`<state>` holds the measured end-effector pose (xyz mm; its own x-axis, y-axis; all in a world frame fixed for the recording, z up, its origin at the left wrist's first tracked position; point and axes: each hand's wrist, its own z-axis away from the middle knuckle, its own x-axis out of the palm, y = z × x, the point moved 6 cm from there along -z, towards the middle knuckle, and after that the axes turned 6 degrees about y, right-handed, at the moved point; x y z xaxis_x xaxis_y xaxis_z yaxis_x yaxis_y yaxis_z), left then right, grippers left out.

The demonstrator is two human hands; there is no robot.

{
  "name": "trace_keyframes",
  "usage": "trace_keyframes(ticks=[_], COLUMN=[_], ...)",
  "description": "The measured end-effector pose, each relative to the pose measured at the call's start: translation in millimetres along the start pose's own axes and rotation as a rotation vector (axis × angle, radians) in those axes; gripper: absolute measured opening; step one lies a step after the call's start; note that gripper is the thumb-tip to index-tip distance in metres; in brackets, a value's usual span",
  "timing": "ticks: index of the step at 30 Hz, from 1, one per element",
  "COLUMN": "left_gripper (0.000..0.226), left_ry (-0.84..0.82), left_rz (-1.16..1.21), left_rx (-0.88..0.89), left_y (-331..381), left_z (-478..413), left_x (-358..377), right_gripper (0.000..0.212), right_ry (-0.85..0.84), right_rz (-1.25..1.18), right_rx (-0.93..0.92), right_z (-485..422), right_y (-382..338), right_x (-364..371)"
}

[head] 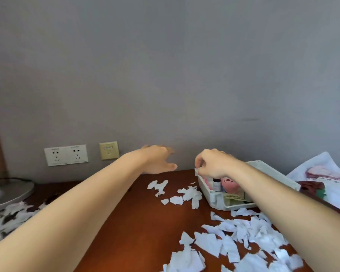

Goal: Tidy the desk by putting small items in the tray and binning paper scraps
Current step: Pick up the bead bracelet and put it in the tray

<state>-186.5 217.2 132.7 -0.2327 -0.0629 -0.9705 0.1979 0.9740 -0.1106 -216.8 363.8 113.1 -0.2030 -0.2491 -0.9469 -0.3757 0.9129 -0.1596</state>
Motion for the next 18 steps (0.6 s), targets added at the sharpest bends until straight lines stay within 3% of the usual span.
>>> trace_keyframes(ticks=[9,18], left_gripper=[0.06,0.066], left_ry=[-0.094,-0.108], left_rz=[-0.002,0.105], left_rx=[-0.146,-0.463], left_y=[-78.7,-155.2], left_z=[102.7,199.0], left_x=[30.0,119.4], right_gripper=[0.03,0.044], right_ry=[-0.153,-0.319], right_rz=[-0.019,-0.091], right_rx=[-0.157,-0.293], right_z=[6.4,10.8], right_y=[-117.0,-196.7], right_x=[57.6,150.6])
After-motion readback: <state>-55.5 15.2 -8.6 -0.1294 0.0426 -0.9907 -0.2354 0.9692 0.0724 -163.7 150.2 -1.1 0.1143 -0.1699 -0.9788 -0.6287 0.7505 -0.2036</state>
